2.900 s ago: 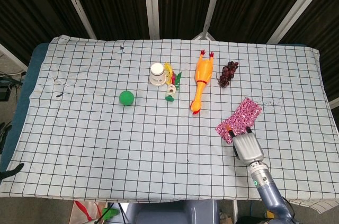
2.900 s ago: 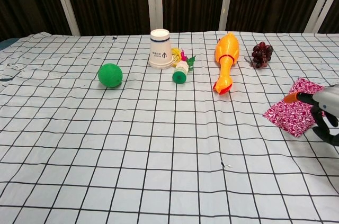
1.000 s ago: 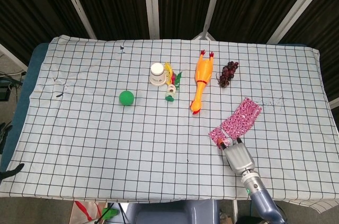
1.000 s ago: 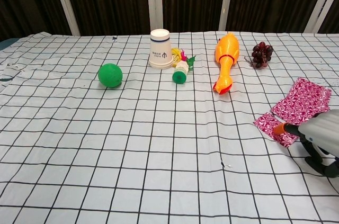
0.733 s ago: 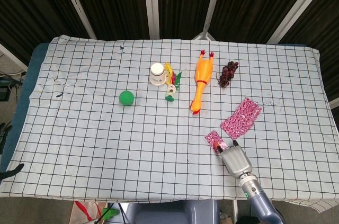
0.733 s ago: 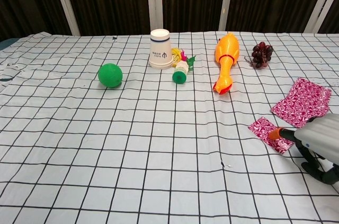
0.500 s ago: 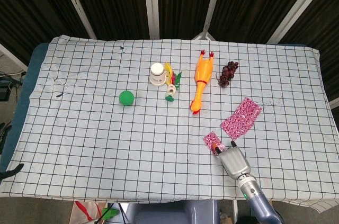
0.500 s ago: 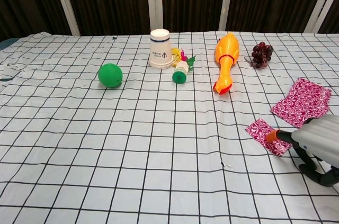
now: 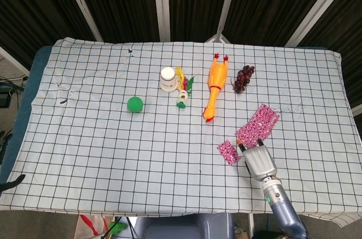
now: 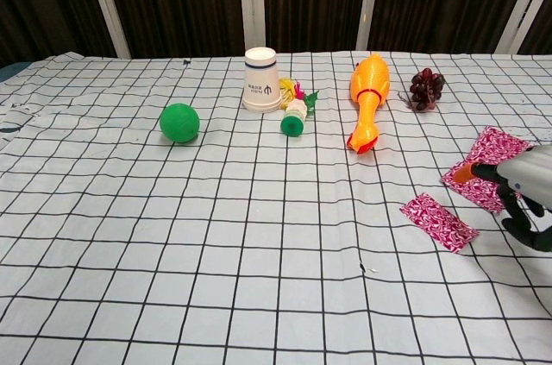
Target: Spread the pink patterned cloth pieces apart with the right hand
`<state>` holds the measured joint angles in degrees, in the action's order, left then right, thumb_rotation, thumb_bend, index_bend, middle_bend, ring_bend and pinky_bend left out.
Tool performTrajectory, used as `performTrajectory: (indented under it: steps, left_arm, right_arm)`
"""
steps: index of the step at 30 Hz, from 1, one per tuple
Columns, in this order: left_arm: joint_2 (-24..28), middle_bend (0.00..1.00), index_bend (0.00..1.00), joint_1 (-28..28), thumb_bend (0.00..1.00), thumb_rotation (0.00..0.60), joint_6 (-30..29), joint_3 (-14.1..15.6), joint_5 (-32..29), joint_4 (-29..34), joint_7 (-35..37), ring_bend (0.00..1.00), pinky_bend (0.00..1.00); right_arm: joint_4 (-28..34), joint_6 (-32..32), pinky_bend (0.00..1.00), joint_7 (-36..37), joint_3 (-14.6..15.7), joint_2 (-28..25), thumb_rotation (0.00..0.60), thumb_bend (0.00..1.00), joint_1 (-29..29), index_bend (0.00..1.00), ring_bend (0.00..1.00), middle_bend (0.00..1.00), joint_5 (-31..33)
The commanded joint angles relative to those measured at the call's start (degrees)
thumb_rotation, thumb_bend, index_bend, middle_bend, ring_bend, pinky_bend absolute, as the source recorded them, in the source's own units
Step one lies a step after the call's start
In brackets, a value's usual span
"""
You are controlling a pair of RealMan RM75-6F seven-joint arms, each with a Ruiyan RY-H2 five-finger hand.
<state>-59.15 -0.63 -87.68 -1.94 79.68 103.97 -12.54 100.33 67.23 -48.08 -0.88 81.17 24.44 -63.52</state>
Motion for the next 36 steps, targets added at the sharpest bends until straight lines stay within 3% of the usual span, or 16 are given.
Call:
performTrajectory:
  steps: [1,20,36]
  left_arm:
    - [-0.07,0.02,0.11,0.01,0.20,0.600,-0.02,-0.03,-0.07,0.01,-0.17,0.05,0.06]
    - [-0.94,0.02,0.11,0.22,0.20,0.600,-0.15,-0.53,-1.07,-0.06,-1.93,0.05,0.06]
    - [-1.00,0.02,0.11,0.27,0.20,0.600,-0.18,-0.63,-1.36,0.00,-2.30,0.05,0.06]
  right_arm:
    - [-1.03,-0.62,0.23,-0.08,-0.50,-0.49,0.600,0.56,0.34,0.18,0.55,0.61,1.73]
    - [-6.64,-4.04,0.23,1.88,-1.37,0.39,0.600,0.56,2.20,0.20,0.55,0.61,6.46]
    - [-8.54,-5.53,0.23,-0.55,-1.01,2.93,0.600,0.56,4.49,0.21,0.55,0.61,8.57]
